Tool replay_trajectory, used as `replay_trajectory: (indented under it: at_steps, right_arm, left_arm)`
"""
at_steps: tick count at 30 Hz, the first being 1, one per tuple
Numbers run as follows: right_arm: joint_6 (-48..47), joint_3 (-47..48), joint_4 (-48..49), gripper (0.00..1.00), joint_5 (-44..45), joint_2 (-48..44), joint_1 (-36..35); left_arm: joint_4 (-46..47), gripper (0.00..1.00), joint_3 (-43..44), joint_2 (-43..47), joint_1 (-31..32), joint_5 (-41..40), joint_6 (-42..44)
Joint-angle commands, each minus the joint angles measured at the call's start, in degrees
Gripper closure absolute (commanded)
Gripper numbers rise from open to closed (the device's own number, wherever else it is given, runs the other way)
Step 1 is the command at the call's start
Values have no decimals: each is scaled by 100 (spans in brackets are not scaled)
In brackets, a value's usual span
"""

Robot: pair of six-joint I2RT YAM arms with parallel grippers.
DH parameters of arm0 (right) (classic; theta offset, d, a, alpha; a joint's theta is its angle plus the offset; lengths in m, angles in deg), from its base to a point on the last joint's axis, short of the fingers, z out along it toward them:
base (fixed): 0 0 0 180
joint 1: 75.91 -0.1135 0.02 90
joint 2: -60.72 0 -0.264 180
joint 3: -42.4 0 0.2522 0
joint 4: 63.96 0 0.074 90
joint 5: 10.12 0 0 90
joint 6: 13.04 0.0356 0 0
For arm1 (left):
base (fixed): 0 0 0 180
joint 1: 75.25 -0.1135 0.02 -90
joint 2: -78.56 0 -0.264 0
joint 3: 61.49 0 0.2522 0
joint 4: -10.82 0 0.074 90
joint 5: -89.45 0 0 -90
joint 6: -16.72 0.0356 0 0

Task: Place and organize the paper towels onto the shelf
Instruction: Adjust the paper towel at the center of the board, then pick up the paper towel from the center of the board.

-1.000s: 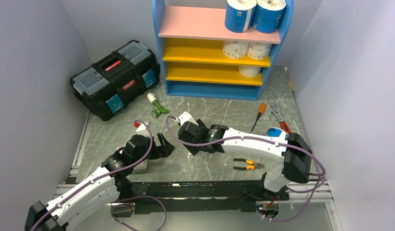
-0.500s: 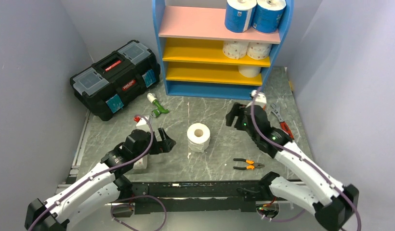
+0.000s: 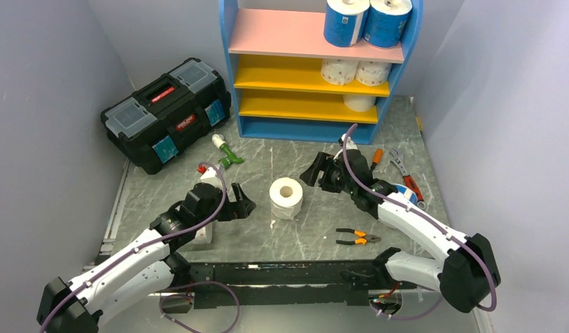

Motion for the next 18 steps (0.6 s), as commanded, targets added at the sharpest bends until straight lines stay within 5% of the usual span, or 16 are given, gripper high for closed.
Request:
replay_trajectory:
  at_steps: [1,18]
  right_arm:
    - [169,-35,592,24,-450,180,-96]
    - [-212,771,-611,27,851,947,-879]
  left_arm:
    - [282,1,-88,33,2,85,-68]
    - [541,2,-229,-205,7,254,-169]
